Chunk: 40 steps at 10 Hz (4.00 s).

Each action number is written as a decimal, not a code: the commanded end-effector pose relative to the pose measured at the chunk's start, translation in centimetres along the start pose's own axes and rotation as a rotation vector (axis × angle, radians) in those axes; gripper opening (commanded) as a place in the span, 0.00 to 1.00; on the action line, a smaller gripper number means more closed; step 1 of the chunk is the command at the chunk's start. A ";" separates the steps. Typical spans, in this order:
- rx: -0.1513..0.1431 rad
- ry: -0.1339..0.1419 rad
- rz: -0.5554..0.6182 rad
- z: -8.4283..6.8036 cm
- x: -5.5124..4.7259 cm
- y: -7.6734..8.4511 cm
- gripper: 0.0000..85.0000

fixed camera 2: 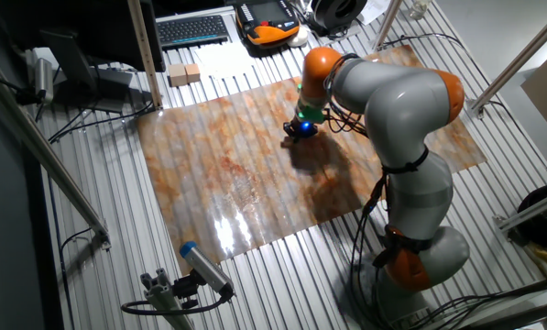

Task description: Use the gripper to push the small block from left to right

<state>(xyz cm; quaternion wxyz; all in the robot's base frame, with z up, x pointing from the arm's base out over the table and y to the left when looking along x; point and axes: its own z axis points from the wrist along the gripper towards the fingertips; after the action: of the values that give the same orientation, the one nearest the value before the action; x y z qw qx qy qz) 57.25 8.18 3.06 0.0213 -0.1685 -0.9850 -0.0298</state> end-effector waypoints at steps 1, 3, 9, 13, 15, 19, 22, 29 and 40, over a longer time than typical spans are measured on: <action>0.016 -0.007 -0.013 0.0 0.0 0.0 0.00; 0.037 -0.025 -0.072 0.0 0.0 0.0 0.00; 0.069 0.013 -0.155 0.0 0.0 0.0 0.00; 0.003 0.022 -0.091 0.0 0.0 0.1 0.00; -0.015 0.021 -0.067 0.0 -0.1 0.8 0.00; -0.030 0.027 -0.026 -0.3 0.3 2.9 0.00; -0.046 0.029 0.003 -0.1 0.6 4.2 0.00; -0.064 0.018 0.078 0.4 2.3 7.5 0.00; -0.152 -0.001 0.166 0.3 3.6 10.3 0.00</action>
<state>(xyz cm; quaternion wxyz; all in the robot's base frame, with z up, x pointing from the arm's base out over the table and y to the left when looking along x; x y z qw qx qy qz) 57.23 19.10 3.47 0.0099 -0.2509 -0.9624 -0.1035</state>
